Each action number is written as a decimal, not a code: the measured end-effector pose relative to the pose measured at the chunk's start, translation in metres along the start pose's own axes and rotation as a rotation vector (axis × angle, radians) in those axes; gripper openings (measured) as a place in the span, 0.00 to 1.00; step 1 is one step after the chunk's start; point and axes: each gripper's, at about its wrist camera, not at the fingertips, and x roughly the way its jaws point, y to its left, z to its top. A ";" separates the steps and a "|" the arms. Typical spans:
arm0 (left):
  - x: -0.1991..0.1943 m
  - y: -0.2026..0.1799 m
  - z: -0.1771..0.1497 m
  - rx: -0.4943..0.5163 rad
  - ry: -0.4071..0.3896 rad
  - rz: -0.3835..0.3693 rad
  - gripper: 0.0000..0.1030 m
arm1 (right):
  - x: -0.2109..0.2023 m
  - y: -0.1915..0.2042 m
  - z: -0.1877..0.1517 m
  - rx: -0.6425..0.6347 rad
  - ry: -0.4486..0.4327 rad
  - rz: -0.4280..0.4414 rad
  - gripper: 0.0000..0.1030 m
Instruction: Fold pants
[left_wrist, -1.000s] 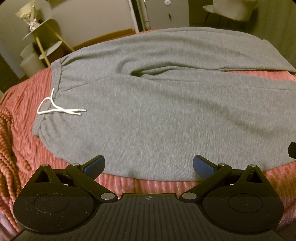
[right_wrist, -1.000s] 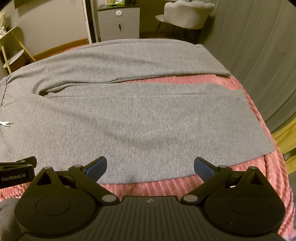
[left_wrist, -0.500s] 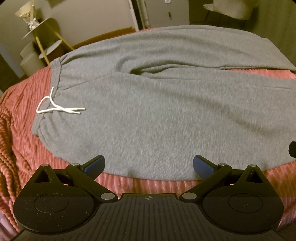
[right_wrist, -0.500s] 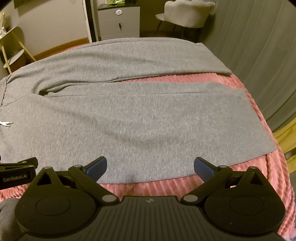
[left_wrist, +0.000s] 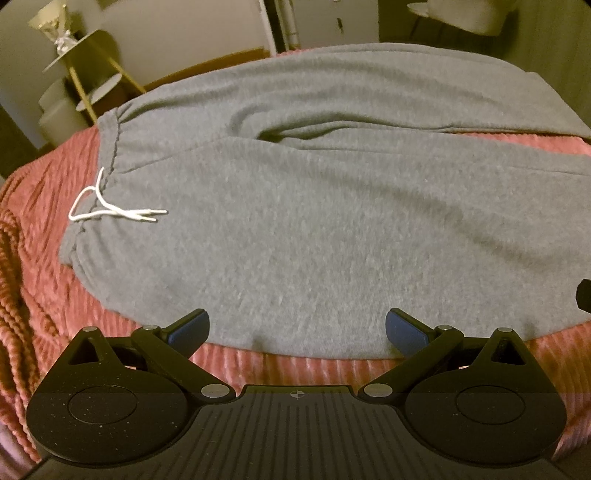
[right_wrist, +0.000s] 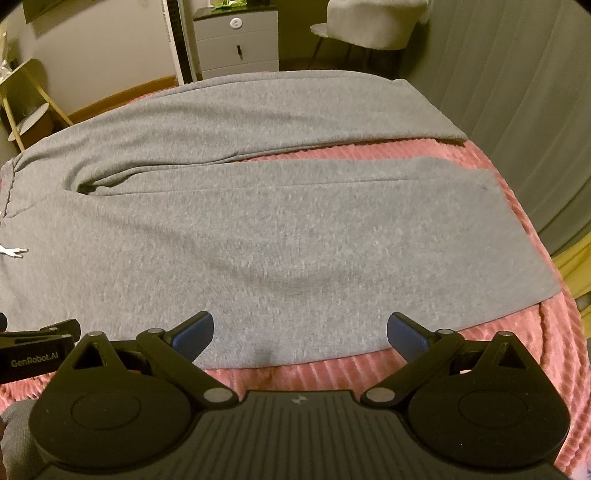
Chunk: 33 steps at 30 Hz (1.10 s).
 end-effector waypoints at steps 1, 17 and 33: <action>0.001 0.000 0.000 0.001 0.001 0.000 1.00 | 0.000 0.000 0.000 0.001 0.000 0.002 0.97; 0.009 -0.003 0.003 0.002 0.022 0.001 1.00 | 0.013 0.001 0.005 -0.007 0.020 -0.002 0.97; 0.017 0.007 0.013 -0.035 0.040 -0.010 1.00 | 0.019 -0.004 0.017 0.007 0.012 0.012 0.97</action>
